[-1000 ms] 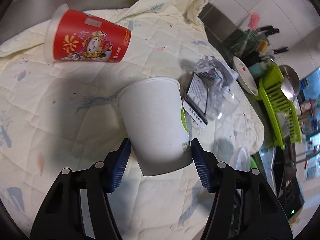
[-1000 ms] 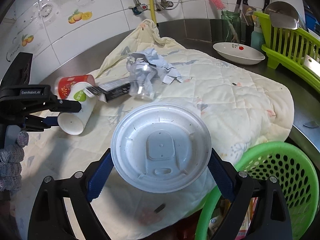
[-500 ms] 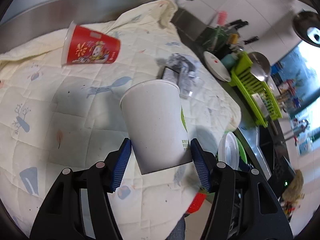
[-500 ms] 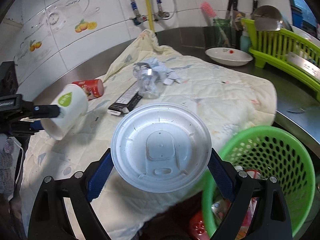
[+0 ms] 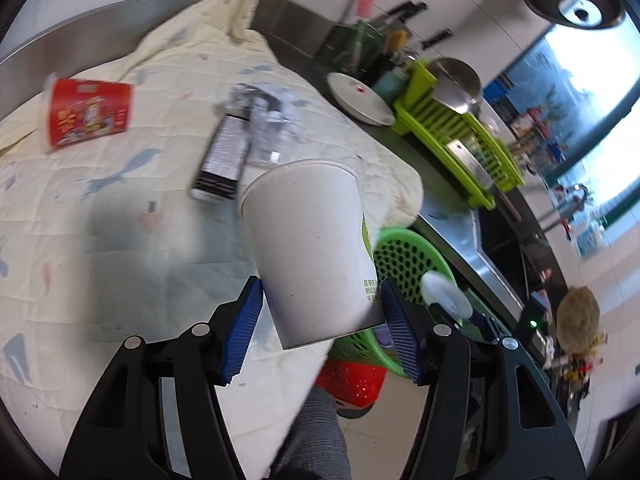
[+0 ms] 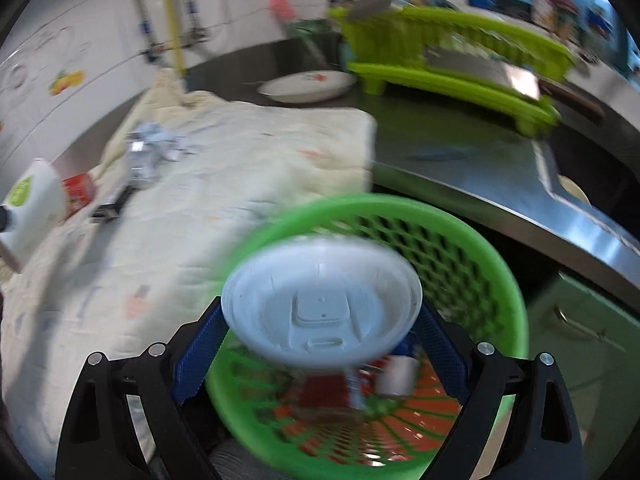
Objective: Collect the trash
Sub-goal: 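Drop the white lid into the green basket while the left tool carries the paper cup over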
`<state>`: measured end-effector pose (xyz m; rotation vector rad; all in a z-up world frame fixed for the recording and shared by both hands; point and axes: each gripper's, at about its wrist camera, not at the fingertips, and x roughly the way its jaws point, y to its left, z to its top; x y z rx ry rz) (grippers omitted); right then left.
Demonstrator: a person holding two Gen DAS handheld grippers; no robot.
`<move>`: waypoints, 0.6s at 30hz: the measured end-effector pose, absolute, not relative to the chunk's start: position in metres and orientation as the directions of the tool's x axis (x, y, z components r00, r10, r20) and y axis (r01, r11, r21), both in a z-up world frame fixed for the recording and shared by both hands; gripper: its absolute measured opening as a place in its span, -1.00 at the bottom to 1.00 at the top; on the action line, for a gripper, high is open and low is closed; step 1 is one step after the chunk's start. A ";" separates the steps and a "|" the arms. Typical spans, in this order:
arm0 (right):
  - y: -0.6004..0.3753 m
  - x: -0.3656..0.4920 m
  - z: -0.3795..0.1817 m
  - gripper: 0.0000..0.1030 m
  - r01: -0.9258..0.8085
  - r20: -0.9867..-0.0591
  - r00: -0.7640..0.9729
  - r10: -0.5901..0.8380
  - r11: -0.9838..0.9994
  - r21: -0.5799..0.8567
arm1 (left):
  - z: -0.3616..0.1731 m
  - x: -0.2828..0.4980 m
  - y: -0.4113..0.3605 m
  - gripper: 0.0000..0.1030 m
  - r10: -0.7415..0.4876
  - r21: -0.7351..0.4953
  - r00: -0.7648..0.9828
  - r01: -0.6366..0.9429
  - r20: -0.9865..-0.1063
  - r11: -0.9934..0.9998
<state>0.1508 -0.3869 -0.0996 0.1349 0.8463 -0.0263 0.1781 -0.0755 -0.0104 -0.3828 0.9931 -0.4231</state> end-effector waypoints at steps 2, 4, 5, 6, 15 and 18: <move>-0.405 0.148 -0.108 0.71 0.118 -0.760 0.650 0.010 0.986 0.114 | -0.009 0.179 -0.090 0.16 -0.515 -0.487 0.465 0.189 -0.720 0.853; -0.422 0.146 -0.115 0.71 0.147 -0.771 0.637 0.011 0.980 0.135 | -0.009 0.181 -0.105 0.16 -0.520 -0.479 0.454 0.213 -0.724 0.852; -0.428 0.144 -0.117 0.71 0.158 -0.771 0.636 0.006 0.978 0.138 | -0.010 0.181 -0.111 0.16 -0.524 -0.478 0.447 0.220 -0.725 0.850; -0.433 0.142 -0.119 0.72 0.168 -0.772 0.636 0.000 0.976 0.139 | -0.010 0.182 -0.118 0.16 -0.531 -0.480 0.437 0.231 -0.726 0.846; -0.448 0.123 -0.111 0.73 0.178 -0.750 0.661 0.008 0.970 0.167 | -0.021 0.184 -0.188 0.16 -0.561 -0.465 0.348 0.325 -0.751 0.824; -0.452 0.111 -0.104 0.73 0.175 -0.739 0.674 -0.004 0.972 0.155 | -0.027 0.186 -0.211 0.16 -0.565 -0.458 0.319 0.352 -0.761 0.816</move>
